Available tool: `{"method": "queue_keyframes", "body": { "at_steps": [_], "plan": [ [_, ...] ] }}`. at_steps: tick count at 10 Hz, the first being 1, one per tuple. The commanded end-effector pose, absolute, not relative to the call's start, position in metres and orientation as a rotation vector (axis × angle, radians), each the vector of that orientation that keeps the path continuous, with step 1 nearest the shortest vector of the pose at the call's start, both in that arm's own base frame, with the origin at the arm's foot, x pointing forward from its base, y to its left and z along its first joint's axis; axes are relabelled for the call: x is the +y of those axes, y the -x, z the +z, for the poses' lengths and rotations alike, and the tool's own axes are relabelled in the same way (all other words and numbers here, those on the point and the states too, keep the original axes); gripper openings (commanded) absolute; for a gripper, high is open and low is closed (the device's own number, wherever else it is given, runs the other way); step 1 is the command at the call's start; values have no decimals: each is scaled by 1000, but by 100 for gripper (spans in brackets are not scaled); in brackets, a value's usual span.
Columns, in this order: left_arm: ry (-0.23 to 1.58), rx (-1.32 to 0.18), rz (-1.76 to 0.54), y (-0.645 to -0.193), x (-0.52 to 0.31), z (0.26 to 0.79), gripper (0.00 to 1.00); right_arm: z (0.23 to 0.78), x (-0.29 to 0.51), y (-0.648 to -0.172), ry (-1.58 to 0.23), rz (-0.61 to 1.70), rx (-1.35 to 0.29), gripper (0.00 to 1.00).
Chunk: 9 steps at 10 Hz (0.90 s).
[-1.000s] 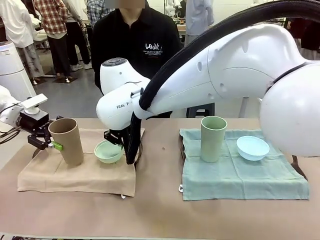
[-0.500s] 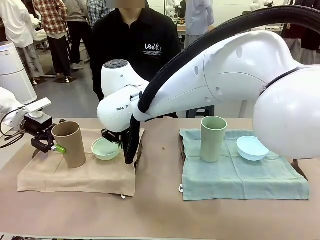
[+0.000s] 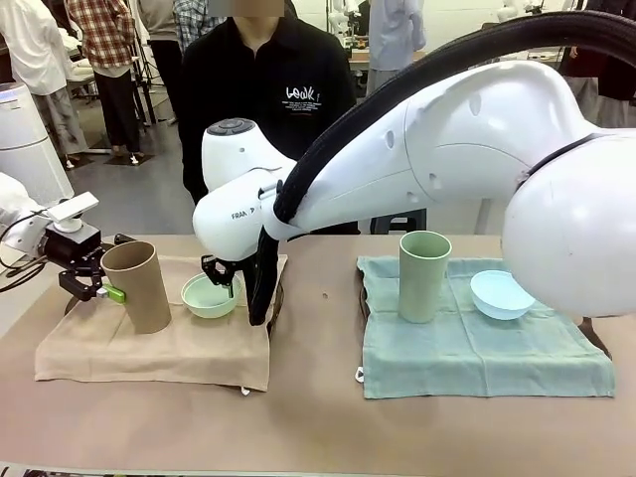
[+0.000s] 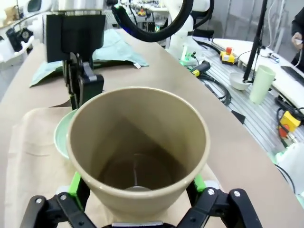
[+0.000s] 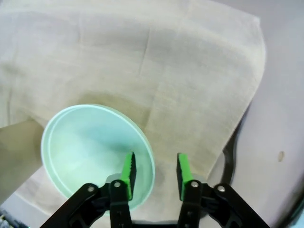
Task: Set up a tray with a mat and arrange the tableware.
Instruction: Place the Picnic Bowl and Reusable plastic cup back onto the Handle tray in front of the human's position.
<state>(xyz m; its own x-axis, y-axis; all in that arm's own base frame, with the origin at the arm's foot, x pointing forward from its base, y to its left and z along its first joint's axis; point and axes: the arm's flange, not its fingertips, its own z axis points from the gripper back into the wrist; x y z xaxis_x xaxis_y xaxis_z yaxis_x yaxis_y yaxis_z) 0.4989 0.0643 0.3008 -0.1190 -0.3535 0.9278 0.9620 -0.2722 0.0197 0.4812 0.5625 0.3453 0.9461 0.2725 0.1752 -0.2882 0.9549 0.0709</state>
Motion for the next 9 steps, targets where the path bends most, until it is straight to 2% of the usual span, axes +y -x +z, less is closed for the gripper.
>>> {"method": "queue_keyframes", "body": {
  "at_steps": [1,6,7,8,9],
  "plan": [
    [1041,-800,-1601,-499,74,309,100,372,552,-475,-94,246,-164,84],
    [942,-622,-1553,-507,104,301,100,436,529,-454,-122,216,-258,84],
    [841,-559,-1519,-507,112,320,100,452,520,-446,-123,208,-277,84],
    [631,-445,-1458,-504,116,347,100,469,508,-437,-130,195,-300,84],
    [476,-401,-1413,-499,118,381,100,484,498,-428,-118,177,-328,84]
  ]
}}
